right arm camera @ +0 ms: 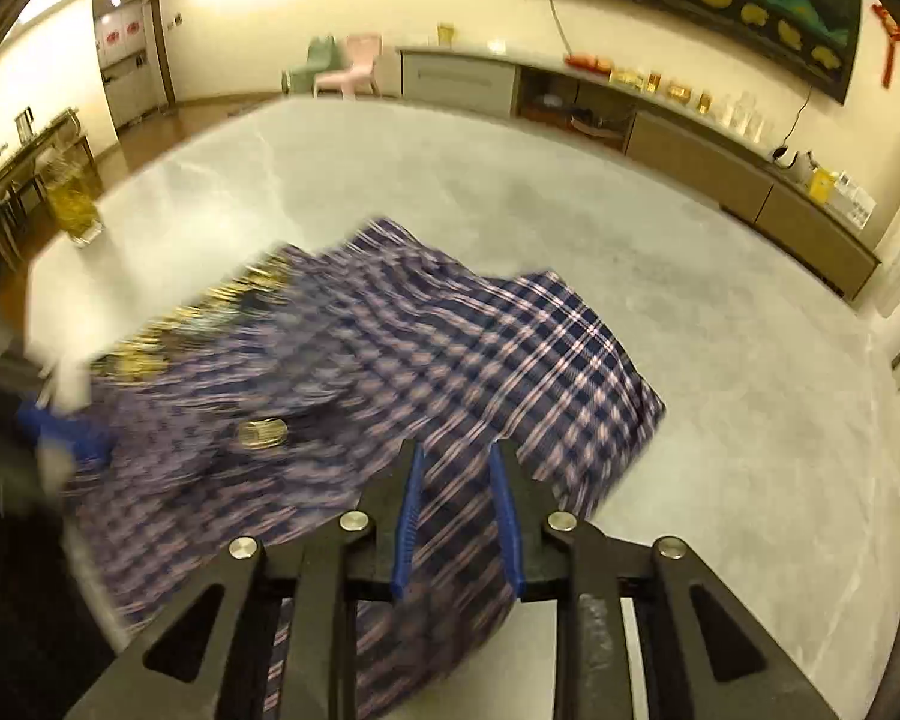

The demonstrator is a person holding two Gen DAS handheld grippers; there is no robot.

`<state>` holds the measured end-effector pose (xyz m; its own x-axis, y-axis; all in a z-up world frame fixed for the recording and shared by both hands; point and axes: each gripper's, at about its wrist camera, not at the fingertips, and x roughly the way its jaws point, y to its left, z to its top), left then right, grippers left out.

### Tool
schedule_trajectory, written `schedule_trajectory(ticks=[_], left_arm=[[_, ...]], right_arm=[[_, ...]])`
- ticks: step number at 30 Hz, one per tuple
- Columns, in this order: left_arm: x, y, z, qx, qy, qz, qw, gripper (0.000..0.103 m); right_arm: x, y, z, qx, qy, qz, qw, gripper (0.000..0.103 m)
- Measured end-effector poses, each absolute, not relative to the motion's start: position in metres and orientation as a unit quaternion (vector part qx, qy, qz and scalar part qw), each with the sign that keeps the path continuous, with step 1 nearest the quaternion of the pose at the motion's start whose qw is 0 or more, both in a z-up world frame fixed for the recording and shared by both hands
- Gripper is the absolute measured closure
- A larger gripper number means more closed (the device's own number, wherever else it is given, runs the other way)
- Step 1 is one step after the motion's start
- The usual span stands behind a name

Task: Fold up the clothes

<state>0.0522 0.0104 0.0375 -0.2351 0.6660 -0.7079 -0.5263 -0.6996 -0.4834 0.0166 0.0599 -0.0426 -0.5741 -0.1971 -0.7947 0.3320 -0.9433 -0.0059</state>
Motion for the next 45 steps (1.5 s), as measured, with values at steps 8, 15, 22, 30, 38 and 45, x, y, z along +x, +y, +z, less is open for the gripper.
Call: schedule_trajectory(ticks=[8,15,22,30,38,45], left_arm=[[-0.013,-0.009,0.011,-0.506,-0.007,0.830,0.233,0.101],[-0.041,-0.038,0.043,-0.464,-0.098,0.838,0.270,0.078],[-0.042,-0.085,0.028,-0.478,-0.175,0.830,0.228,0.077],[-0.046,-0.070,0.026,-0.466,-0.168,0.832,0.251,0.073],[-0.051,-0.059,0.019,-0.481,-0.168,0.811,0.288,0.072],[-0.045,-0.044,0.012,-0.492,-0.115,0.814,0.287,0.068]], right_arm=[[0.016,0.079,-0.038,0.442,0.064,-0.879,0.167,0.076],[0.014,0.097,-0.035,0.446,0.052,-0.875,0.181,0.054],[-0.066,0.158,-0.094,0.494,0.018,-0.860,0.127,0.100],[-0.065,0.161,-0.060,0.463,-0.008,-0.878,0.119,0.084],[-0.108,0.082,-0.070,0.508,0.060,-0.845,0.157,0.070],[-0.101,0.125,-0.055,0.494,0.014,-0.861,0.117,0.090]])
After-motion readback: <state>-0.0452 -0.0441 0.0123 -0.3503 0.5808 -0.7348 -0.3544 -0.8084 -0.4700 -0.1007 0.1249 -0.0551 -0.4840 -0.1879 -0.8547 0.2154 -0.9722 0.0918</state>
